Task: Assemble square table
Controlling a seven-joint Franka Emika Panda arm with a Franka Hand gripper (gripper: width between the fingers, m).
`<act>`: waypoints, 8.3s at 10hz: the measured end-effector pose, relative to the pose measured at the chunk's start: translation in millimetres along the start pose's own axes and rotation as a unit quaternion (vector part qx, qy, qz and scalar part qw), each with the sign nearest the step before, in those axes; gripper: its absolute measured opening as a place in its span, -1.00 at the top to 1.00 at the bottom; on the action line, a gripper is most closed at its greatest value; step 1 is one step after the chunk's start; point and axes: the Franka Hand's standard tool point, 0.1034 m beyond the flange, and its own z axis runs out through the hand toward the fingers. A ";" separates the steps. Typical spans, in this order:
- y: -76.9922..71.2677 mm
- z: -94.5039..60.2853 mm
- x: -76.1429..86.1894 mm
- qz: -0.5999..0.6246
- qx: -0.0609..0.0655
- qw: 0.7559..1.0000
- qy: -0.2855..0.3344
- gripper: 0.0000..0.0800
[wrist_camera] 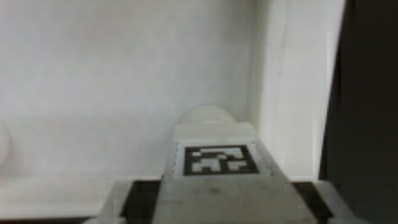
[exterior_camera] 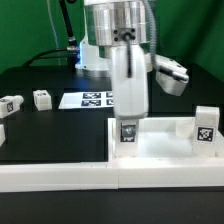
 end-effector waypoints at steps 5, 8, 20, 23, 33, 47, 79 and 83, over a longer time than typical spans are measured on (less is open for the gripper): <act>0.4 1.4 2.4 0.122 0.000 0.992 -0.015 0.28; 1.1 0.9 3.2 0.166 -0.002 0.986 -0.013 0.28; -5.2 -42.5 -20.4 0.125 0.014 0.992 -0.031 -0.62; -3.8 -46.7 -33.7 0.086 0.015 0.996 -0.035 -0.62; 42.6 -23.9 -46.3 0.014 -0.017 0.999 -0.031 -0.62; 134.2 45.6 -62.1 -0.045 -0.020 0.999 0.013 -0.62; 141.8 31.5 76.8 -0.546 -0.018 0.837 0.002 0.84; 141.3 31.8 74.0 -0.631 -0.023 0.775 0.006 0.85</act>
Offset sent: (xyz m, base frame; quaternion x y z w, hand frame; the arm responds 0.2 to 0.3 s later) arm 0.0014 -0.0009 0.0018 0.0074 -0.0125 0.2085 0.9779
